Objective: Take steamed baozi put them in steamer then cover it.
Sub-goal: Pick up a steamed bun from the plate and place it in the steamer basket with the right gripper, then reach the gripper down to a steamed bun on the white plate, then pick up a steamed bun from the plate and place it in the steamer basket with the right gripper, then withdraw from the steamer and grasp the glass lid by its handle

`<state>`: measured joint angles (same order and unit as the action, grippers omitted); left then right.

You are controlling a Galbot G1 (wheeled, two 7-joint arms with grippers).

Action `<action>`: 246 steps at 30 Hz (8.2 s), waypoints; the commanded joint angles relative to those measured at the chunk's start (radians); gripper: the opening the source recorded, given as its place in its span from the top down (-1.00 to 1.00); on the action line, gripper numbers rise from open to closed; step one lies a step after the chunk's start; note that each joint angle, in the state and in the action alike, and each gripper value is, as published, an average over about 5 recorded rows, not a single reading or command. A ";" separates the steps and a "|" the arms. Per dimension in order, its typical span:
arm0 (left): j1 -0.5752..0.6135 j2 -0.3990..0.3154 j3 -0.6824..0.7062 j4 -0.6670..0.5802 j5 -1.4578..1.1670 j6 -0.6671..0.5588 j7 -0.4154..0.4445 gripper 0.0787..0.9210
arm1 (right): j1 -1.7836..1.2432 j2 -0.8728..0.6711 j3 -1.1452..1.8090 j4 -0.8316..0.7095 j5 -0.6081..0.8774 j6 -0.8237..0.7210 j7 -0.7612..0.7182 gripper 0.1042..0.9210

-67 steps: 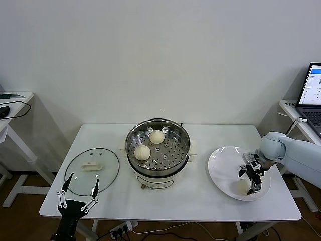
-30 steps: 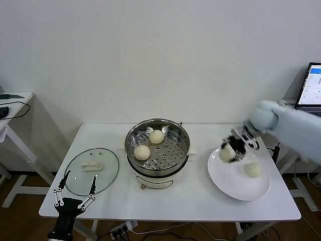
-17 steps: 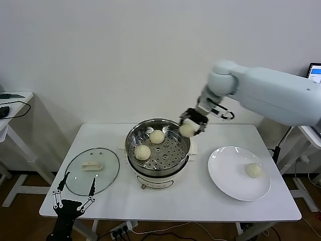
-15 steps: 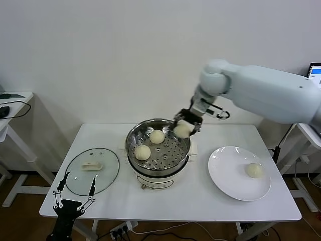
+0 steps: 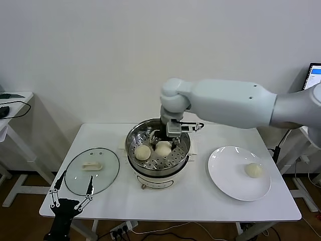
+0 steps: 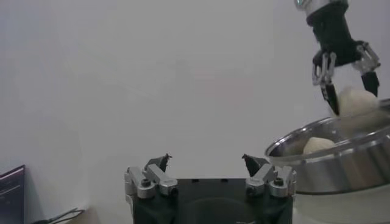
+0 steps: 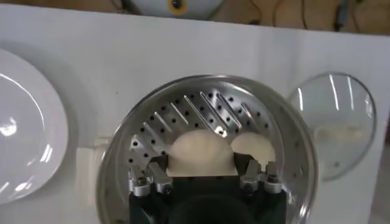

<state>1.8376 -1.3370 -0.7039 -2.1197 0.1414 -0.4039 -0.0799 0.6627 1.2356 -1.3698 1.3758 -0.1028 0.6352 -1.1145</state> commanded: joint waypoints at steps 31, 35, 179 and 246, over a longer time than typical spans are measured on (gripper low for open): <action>-0.013 0.003 -0.010 0.005 -0.011 0.002 -0.006 -0.77 | -0.058 0.007 0.026 0.026 -0.024 0.009 -0.074 -0.76; -0.018 0.003 -0.005 0.006 -0.011 0.005 -0.005 -0.77 | -0.043 -0.068 0.114 0.016 -0.006 -0.007 -0.091 -0.76; -0.028 -0.009 -0.016 -0.032 -0.021 0.028 -0.005 -0.77 | -0.044 0.079 -0.123 -0.354 0.572 -0.863 -0.057 -0.39; -0.208 0.084 0.050 -0.034 0.322 0.260 -0.212 -0.77 | -1.323 -0.587 1.381 0.217 0.716 -0.400 1.352 -0.76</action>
<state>1.6830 -1.2792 -0.6870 -2.1739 0.3382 -0.2147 -0.2110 0.0166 0.7563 -0.6514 1.5157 0.6204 0.0758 -0.0682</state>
